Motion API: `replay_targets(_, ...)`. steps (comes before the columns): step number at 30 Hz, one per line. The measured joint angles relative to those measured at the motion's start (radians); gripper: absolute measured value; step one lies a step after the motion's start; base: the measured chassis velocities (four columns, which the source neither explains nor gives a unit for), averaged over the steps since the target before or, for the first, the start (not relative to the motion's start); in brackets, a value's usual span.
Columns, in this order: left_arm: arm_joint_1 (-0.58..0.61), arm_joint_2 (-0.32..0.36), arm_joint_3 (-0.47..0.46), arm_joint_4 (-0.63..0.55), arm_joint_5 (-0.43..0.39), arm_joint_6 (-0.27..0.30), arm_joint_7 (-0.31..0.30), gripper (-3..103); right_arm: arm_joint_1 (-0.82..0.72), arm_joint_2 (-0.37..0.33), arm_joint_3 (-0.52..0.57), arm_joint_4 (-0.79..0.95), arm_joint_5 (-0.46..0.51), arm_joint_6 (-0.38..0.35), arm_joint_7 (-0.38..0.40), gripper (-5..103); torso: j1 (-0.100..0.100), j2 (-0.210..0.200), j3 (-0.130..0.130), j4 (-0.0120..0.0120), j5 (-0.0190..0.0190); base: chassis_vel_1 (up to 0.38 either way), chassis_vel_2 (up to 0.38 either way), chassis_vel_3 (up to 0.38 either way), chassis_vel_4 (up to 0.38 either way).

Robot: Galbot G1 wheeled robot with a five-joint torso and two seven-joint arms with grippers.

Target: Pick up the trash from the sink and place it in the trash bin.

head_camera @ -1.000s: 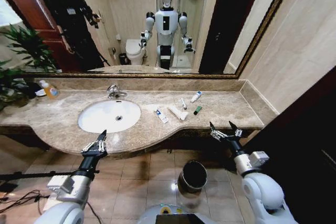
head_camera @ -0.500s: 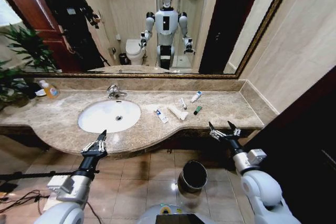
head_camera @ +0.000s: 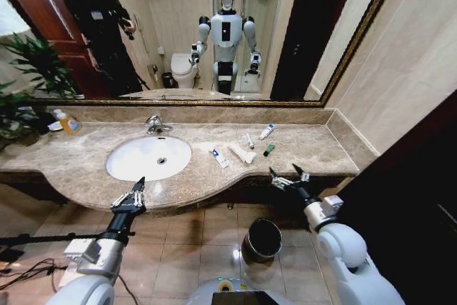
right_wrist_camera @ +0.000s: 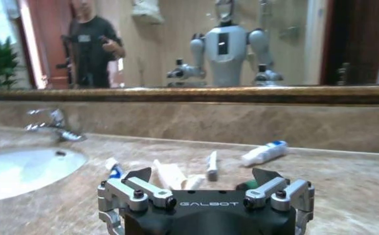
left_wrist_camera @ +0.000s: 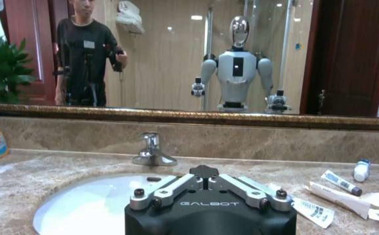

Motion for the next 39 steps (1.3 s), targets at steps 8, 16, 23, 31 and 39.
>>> replay_targets(8, 0.000, 0.000, 0.000, 0.000, 0.000, 0.000, 0.000, 0, 0.154, -0.035, -0.145, -0.088, -0.053, -0.001, 0.005, 100, 0.000, 0.000, 0.000, 0.0000, 0.0000, 0.000, 0.000, 0.000, 0.000)
replay_targets(16, 0.000, 0.000, 0.000, 0.000, 0.000, 0.000, 0.000, 0, 0.314, -0.027, -0.298, -0.190, -0.059, -0.014, 0.020, 100, 0.000, 0.000, 0.000, 0.0001, -0.0001, 0.000, 0.000, 0.000, 0.000)
replay_targets(23, 0.000, 0.000, 0.000, 0.000, 0.000, 0.000, 0.000, 0, 0.407, -0.032, -0.372, -0.294, -0.062, -0.016, 0.024, 103, 0.000, 0.000, 0.000, 0.0000, -0.0002, 0.000, 0.000, 0.000, 0.000)
replay_targets(31, 0.000, 0.000, 0.000, 0.000, 0.000, 0.000, 0.000, 0, 0.481, -0.035, -0.399, -0.414, -0.059, -0.022, 0.033, 98, 0.000, 0.000, 0.000, 0.0000, -0.0001, 0.000, 0.000, 0.000, 0.000)
replay_targets(39, 0.000, 0.000, 0.000, 0.000, 0.000, 0.000, 0.000, 0, 0.508, -0.030, -0.406, -0.457, -0.051, -0.022, 0.039, 92, 0.000, 0.000, 0.000, 0.0000, -0.0001, 0.000, 0.000, 0.000, 0.000)
